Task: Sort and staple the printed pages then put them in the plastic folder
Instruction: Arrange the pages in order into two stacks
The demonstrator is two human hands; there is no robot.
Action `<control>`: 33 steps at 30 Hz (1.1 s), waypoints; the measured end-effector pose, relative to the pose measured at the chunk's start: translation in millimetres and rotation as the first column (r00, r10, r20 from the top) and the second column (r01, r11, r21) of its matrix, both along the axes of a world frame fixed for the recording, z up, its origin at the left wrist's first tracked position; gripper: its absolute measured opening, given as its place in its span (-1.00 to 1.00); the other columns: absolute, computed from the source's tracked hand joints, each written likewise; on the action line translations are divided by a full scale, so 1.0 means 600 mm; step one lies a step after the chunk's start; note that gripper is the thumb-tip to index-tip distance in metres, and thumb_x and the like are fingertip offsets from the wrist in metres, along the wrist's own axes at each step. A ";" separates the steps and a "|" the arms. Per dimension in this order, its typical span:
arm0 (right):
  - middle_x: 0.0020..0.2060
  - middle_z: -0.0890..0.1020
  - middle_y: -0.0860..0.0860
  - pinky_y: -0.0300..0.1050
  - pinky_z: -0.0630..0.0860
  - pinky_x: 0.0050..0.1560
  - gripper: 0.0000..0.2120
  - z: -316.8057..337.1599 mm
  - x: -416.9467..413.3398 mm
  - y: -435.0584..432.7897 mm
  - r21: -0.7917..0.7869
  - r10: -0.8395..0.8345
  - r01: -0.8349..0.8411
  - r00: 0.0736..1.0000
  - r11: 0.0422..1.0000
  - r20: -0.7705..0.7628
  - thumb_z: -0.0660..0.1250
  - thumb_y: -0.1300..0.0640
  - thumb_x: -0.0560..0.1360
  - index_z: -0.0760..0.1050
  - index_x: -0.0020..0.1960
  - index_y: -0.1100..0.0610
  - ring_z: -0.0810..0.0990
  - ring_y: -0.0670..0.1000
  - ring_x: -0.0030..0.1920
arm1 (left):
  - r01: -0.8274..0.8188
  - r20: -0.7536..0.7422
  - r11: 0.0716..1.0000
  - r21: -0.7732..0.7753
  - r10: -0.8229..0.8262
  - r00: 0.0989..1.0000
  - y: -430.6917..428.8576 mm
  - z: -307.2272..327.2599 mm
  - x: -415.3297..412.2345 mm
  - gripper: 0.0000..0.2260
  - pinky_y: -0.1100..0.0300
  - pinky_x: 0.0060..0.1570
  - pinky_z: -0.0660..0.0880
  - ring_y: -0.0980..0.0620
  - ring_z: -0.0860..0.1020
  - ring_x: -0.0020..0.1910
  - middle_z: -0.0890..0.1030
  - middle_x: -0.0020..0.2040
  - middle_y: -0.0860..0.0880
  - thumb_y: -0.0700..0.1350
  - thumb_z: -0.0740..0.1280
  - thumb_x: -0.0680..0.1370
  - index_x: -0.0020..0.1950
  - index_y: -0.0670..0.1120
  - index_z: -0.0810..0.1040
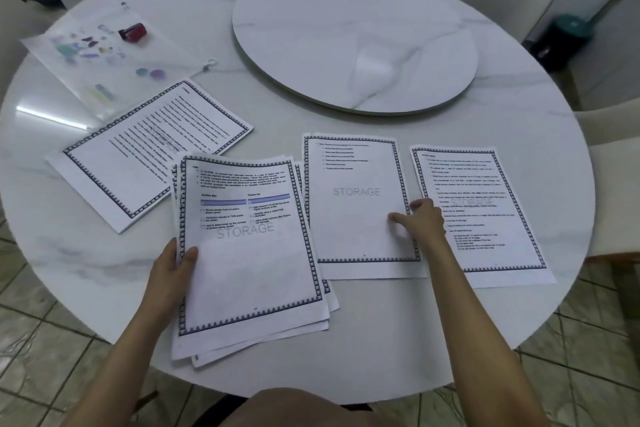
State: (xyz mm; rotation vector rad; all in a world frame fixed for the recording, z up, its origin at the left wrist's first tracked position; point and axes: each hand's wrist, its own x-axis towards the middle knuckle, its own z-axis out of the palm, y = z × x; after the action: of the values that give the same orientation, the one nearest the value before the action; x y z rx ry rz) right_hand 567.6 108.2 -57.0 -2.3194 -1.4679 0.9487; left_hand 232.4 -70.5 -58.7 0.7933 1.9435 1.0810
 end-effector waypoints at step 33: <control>0.31 0.36 0.30 0.25 0.24 0.32 -0.09 0.012 0.342 0.015 -0.095 -0.232 0.255 0.951 0.962 0.205 0.55 -0.10 0.25 0.21 0.36 0.33 0.33 0.29 0.32 | -0.063 -0.118 0.998 -0.031 0.059 0.991 0.041 0.013 0.025 -0.74 0.03 0.02 0.39 -0.09 0.46 0.00 0.48 0.09 -0.11 -0.20 0.14 0.62 0.28 -0.21 0.41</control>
State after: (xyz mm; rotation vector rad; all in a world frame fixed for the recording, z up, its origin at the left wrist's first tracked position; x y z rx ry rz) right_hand 772.6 117.1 -50.0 -2.6694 -1.1761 0.7839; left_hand 247.1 -45.9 -50.8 0.7979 2.0914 1.0546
